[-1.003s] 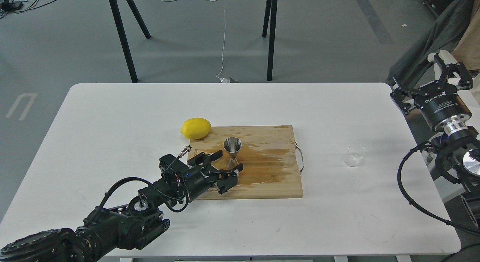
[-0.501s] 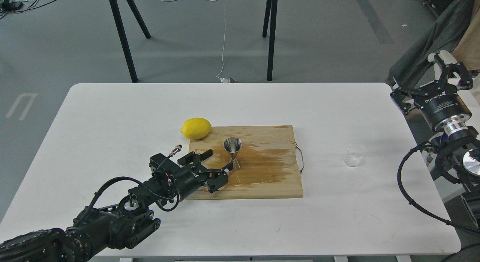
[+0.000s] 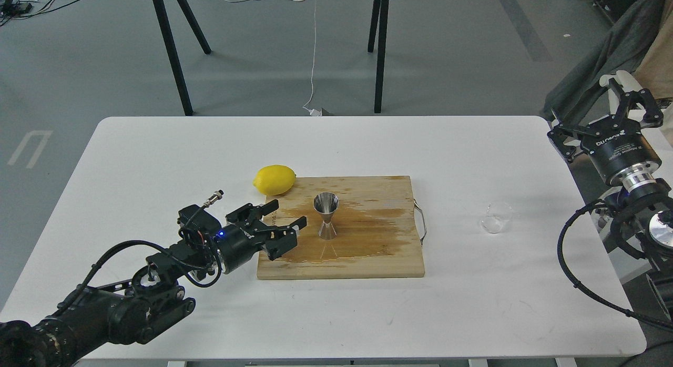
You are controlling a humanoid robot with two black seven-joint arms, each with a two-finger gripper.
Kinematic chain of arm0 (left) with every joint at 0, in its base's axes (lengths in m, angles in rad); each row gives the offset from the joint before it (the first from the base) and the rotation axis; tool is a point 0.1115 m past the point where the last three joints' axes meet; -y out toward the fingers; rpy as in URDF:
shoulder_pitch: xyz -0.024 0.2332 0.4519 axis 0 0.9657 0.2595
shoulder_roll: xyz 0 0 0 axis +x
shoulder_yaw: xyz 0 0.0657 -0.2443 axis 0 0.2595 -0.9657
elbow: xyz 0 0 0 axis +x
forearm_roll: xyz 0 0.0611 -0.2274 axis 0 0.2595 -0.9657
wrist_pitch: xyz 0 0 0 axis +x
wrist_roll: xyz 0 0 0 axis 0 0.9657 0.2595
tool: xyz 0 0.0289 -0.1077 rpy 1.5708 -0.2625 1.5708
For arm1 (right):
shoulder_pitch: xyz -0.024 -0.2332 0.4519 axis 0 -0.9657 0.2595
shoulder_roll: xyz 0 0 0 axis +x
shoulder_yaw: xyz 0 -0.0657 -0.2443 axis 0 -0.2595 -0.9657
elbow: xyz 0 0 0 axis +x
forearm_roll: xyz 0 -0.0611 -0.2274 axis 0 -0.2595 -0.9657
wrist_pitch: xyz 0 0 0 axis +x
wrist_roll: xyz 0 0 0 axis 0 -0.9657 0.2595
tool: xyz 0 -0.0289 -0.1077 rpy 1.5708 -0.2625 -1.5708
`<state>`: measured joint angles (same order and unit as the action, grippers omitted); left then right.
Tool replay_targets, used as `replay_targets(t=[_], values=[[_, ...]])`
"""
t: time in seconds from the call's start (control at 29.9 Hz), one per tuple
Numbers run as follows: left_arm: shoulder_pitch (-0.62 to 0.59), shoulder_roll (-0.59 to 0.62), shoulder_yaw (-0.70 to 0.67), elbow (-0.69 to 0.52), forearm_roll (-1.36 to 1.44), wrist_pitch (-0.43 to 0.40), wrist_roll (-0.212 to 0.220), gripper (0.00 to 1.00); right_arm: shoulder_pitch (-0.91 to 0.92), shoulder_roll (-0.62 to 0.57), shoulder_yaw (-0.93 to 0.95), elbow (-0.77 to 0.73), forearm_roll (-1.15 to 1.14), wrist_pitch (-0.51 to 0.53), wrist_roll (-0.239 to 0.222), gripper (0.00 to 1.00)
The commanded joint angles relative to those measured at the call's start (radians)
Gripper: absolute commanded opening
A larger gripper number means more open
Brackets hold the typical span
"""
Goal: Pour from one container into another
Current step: 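Withdraw the left gripper away from the board, then lower the right gripper toward the small clear glass cup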
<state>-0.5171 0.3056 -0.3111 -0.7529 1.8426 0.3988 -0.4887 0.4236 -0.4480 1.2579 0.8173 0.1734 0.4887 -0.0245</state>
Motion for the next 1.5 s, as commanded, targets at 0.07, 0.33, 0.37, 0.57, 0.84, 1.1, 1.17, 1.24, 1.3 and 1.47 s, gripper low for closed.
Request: replay_targets(t=[0.07,0.33,0.37,0.57,0.84,1.1,1.17,1.24,1.3,1.47], values=[[-0.008,0.159,-0.008,-0.114,-0.078,-0.130,0.000,0.91,0.000,0.000,0.003,-0.001,0.001,0.000,0.000,0.99],[-0.116,0.276,-0.069,-0.186,-0.420,-0.500,0.000,0.92,0.001,0.009,0.003,0.003,0.001,0.000,0.000,0.99],[-0.133,0.279,-0.089,-0.186,-0.451,-0.540,0.000,0.92,0.003,0.009,0.003,0.005,0.001,0.000,0.000,0.99],[-0.198,0.282,-0.238,-0.165,-0.647,-0.888,0.000,0.92,0.011,0.000,0.003,0.009,0.006,0.000,-0.011,0.99],[-0.216,0.290,-0.341,-0.103,-1.141,-0.888,0.000,0.92,0.001,0.000,-0.008,0.017,0.142,0.000,-0.165,0.99],[-0.209,0.316,-0.338,0.033,-1.540,-0.888,0.000,1.00,-0.019,-0.057,0.005,0.083,0.343,-0.091,-0.331,0.98],[-0.198,0.314,-0.341,0.033,-1.542,-0.888,0.000,1.00,-0.037,-0.058,0.008,0.115,0.400,-0.168,-0.380,0.98],[-0.179,0.311,-0.341,0.033,-1.544,-0.888,0.000,1.00,-0.083,-0.064,0.009,0.186,0.419,-0.222,-0.397,0.98],[-0.163,0.308,-0.341,0.033,-1.542,-0.888,0.000,1.00,-0.136,-0.096,0.012,0.276,0.426,-0.258,-0.399,0.98],[-0.155,0.299,-0.344,0.033,-1.544,-0.888,0.000,1.00,-0.290,-0.113,0.061,0.443,0.466,-0.320,-0.394,0.98]])
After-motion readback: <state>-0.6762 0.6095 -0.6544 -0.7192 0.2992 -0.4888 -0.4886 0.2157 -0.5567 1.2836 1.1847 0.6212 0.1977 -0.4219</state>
